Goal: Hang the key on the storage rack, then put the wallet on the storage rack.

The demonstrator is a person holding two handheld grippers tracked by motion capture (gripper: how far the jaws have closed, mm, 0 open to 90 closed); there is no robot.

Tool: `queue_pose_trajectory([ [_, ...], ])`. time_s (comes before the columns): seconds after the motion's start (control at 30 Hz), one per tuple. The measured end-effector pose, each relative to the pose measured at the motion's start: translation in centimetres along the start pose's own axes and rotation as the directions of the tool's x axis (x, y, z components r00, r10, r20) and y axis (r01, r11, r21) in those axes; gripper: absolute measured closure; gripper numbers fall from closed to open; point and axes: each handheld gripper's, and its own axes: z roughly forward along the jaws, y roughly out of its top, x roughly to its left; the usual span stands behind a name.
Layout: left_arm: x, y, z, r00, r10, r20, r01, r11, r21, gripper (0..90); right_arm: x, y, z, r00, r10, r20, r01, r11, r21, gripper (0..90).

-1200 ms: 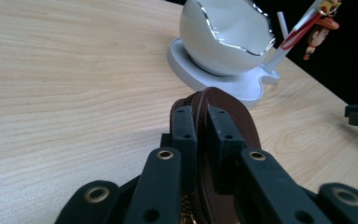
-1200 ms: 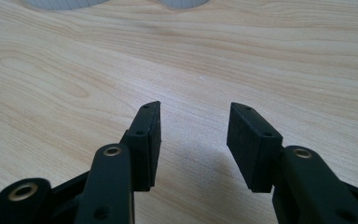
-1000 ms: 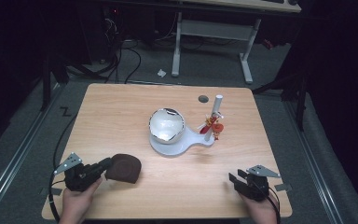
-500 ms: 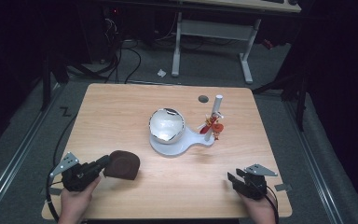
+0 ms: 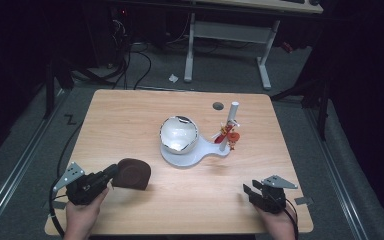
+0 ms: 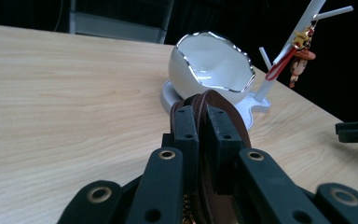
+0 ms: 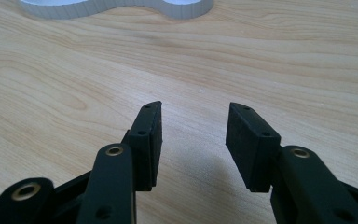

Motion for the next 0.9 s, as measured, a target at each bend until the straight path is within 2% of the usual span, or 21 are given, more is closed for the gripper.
queue_pose_trajectory([
  [0.13,-0.8,0.1,0.4,1.0000,0.008,-0.003,-0.008,0.9999,0.014,84.0,0.0,0.1,-0.2,0.9999,-0.011,-0.011,0.010,1.000,-0.015,56.1],
  [0.2,-1.2,0.4,0.9,0.9999,0.013,-0.006,-0.013,0.9994,0.031,84.0,0.0,0.2,-0.3,0.9994,-0.030,-0.015,0.030,0.999,-0.014,56.1],
  [0.27,-1.4,0.5,1.1,0.9999,0.010,-0.006,-0.010,0.9996,0.026,84.0,0.0,0.1,-0.3,0.9993,-0.032,-0.016,0.032,0.999,-0.017,56.2],
  [0.33,-2.0,1.1,1.4,0.9995,0.029,-0.009,-0.028,0.9993,0.024,84.0,-0.3,0.1,-0.3,0.9992,-0.020,-0.033,0.019,1.000,-0.018,56.2],
  [0.43,-2.4,1.5,2.0,0.9997,0.023,-0.009,-0.023,0.9996,0.016,83.9,-0.3,0.2,-0.4,0.9987,-0.031,-0.040,0.030,0.999,-0.027,56.3],
  [0.57,-2.4,2.0,2.8,1.0000,0.005,-0.007,-0.005,1.0000,0.004,83.9,-0.2,0.2,-0.4,0.9984,-0.032,-0.046,0.031,0.999,-0.030,56.3],
  [0.9,-2.6,2.9,5.0,0.9999,0.013,-0.010,-0.013,0.9999,-0.002,84.0,0.3,0.5,-0.1,0.9971,-0.051,-0.056,0.049,0.998,-0.032,56.4],
])
